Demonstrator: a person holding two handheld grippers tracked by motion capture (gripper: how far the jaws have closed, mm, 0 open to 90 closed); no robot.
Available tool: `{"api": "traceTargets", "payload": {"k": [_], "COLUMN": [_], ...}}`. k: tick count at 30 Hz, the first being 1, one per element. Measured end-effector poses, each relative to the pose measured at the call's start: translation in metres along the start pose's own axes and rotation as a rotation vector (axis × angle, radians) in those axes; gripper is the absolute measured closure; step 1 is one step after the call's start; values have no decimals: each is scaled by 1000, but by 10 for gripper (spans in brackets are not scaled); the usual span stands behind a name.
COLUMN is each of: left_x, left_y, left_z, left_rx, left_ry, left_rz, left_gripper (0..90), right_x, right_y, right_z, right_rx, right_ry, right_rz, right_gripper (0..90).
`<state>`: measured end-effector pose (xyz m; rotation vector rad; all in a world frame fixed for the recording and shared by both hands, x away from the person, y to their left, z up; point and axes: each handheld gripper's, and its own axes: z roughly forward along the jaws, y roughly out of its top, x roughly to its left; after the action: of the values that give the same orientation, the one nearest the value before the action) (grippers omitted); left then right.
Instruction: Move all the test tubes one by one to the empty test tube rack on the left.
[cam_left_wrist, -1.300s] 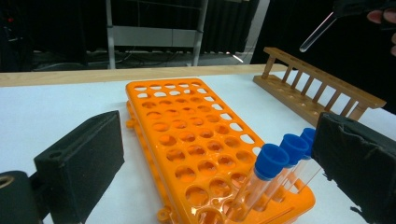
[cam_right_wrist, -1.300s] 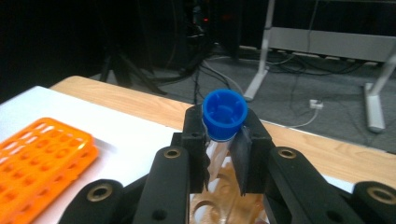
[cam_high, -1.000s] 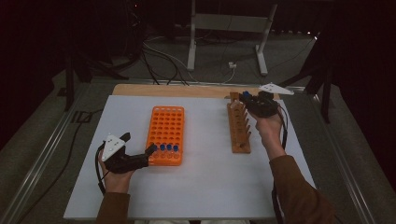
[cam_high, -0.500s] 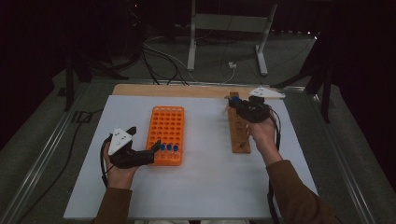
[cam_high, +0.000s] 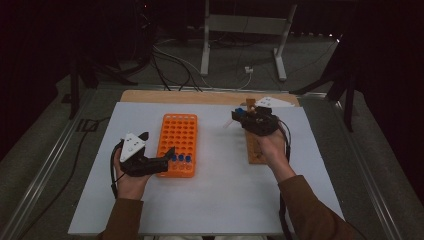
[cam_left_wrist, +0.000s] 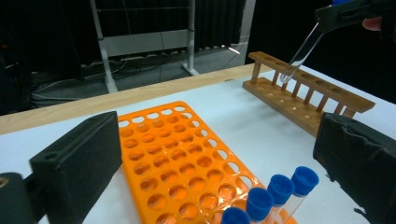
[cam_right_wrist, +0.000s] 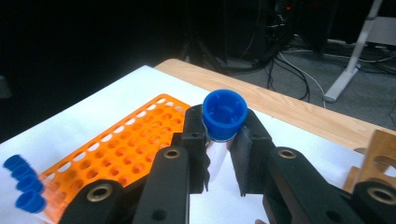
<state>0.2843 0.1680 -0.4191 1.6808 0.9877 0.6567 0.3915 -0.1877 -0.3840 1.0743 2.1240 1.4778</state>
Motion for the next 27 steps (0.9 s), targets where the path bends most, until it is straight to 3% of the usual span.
{"api": "traceTargets", "payload": {"k": [6,19,27], "left_x": [-6,-17,-29], "left_y": [4,10,13], "left_z": [4,16,25], "left_rx": [7,-2,14], "left_ry": [-11,-42,-43], "left_rz": [16,11,44], "left_gripper": [46,72,133], "right_x": [13,41,56], "right_y": [3,9,10], "right_z": [3,15,18], "right_rx": [15,33,37], "right_ry": [35,110,151], "right_rz": [-11,-29,-47], "right_gripper": [772,772,771]}}
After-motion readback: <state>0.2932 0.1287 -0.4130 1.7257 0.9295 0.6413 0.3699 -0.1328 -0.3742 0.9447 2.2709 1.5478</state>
